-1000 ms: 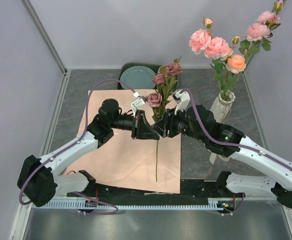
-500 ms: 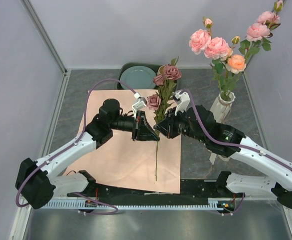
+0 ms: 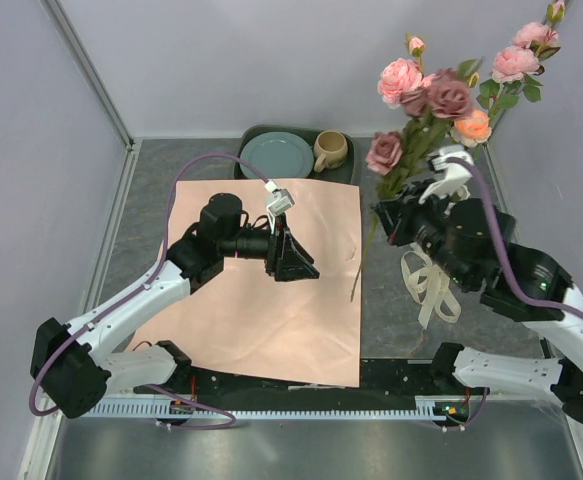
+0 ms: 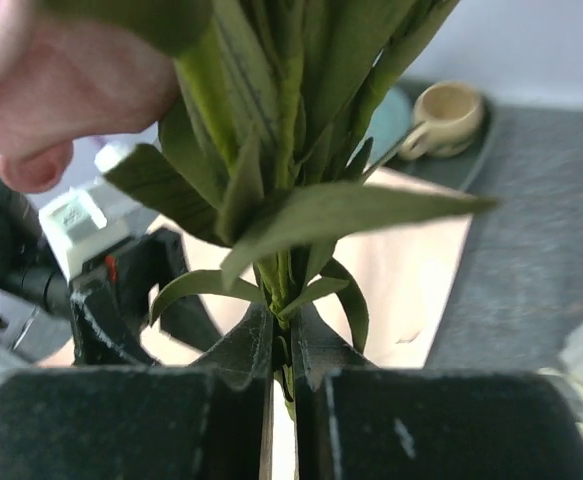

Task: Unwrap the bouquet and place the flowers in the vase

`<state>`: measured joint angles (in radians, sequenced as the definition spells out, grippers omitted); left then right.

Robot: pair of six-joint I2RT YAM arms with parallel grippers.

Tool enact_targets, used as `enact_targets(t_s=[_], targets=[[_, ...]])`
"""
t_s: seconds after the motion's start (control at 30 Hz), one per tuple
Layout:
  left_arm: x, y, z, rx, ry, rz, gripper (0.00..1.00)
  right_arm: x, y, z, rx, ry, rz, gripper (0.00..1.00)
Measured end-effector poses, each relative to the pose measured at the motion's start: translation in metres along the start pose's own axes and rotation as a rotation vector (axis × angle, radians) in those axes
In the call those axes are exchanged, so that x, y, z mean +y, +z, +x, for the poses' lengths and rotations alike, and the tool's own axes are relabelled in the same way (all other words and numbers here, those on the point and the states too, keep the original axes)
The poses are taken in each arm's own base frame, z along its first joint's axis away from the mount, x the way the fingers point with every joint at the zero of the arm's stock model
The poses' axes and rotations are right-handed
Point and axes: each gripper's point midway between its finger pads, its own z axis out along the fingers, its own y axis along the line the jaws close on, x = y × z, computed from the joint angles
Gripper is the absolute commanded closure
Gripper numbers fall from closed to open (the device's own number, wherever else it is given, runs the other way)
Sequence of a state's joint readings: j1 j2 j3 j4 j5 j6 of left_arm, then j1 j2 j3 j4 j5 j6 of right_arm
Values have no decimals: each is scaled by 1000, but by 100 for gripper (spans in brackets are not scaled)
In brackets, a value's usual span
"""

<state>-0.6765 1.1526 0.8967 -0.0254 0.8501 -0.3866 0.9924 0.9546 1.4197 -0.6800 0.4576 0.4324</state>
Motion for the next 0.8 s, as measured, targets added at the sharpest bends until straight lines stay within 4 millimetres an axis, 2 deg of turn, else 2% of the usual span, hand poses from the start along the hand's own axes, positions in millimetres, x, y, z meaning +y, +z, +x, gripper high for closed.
enact_targets(t_s=[0.03,0.17,0.27,0.37,0.47,0.6,0.8], targets=[[2,0,0,0,-2,-13,36,-8,-8,-16,-43,-9,39,100],[7,0,1,0,-7,-41,36,-39,-37,-60,-170,-39,170,100],[9,-1,2,1,-11,-53,36,-67,-61,-87,-259,-63,302,100],[11,-1,2,-1,-13,-60,36,-93,-80,-105,-327,-93,447,100],[11,-1,2,0,-14,-61,36,-114,-89,-114,-374,-151,595,100],[11,-1,3,4,-18,-62,36,-129,-86,-106,-394,-243,725,100],[11,-1,3,6,-21,-64,36,-134,-76,-109,-442,-299,830,99]])
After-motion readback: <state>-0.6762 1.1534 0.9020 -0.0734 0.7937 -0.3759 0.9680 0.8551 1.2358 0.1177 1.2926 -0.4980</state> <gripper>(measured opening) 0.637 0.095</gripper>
